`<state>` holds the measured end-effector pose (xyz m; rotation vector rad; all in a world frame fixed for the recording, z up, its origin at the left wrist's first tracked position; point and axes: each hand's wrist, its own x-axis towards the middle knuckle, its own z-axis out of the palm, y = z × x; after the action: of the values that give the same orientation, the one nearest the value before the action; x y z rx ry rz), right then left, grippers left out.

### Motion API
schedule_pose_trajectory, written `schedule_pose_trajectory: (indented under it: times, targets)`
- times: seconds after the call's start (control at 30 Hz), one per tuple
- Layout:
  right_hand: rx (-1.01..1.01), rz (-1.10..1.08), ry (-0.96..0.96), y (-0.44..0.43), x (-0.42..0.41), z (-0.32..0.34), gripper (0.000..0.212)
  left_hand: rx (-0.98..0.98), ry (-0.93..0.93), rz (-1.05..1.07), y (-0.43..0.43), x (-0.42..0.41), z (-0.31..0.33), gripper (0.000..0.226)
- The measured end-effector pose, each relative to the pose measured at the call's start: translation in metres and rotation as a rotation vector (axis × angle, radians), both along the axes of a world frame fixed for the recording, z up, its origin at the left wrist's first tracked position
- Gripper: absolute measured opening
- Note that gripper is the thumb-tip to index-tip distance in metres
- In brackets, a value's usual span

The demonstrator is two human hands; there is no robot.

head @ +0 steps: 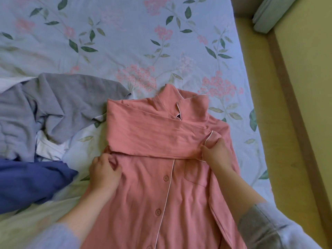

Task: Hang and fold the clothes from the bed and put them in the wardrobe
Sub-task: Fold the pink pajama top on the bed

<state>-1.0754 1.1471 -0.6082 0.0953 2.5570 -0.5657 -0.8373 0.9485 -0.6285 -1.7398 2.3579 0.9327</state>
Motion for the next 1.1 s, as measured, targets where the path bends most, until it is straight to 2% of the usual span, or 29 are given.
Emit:
schedule_pose_trajectory:
  times: [0.1,0.17,0.23,0.3,0.4,0.57,0.7,0.8,0.87,1.0,1.1]
  targets:
    - [0.018,-0.057,-0.048,0.0,0.008,-0.004,0.035,0.001,-0.056,0.01,-0.013,0.014,-0.007,0.046]
    - [0.063,-0.073,0.08,-0.003,0.013,-0.004,0.048,0.002,-0.046,-0.015,-0.021,0.021,-0.013,0.044]
    - [0.174,0.075,0.264,-0.01,0.024,-0.003,0.06,0.018,-0.05,-0.009,-0.027,0.028,-0.016,0.035]
    - [0.105,0.283,0.339,-0.025,0.039,-0.002,0.055,0.067,-0.045,0.044,-0.031,0.038,-0.019,0.026]
    - [-0.177,0.486,0.13,-0.064,0.06,-0.002,0.034,0.134,-0.025,0.081,-0.029,0.053,-0.024,0.008]
    - [-0.282,0.702,0.065,-0.154,0.079,0.008,0.039,0.118,0.127,0.067,-0.028,0.072,-0.013,0.028]
    - [-0.238,0.804,0.154,-0.226,0.086,0.018,0.056,0.102,0.168,0.054,-0.039,0.101,-0.004,0.03]
    - [-0.075,0.925,0.222,-0.263,0.082,0.013,0.038,0.119,0.198,0.05,-0.042,0.105,-0.005,0.026]
    - [0.026,0.9,0.181,-0.278,0.081,0.003,0.038,0.155,0.203,0.052,-0.044,0.106,-0.011,0.023]
    - [0.02,0.648,0.13,-0.298,0.081,-0.015,0.052,0.278,0.252,0.116,-0.054,0.11,-0.025,0.012]
    - [0.013,0.653,0.046,-0.314,0.081,-0.021,0.044,0.338,0.279,0.119,-0.06,0.106,-0.031,0.01]
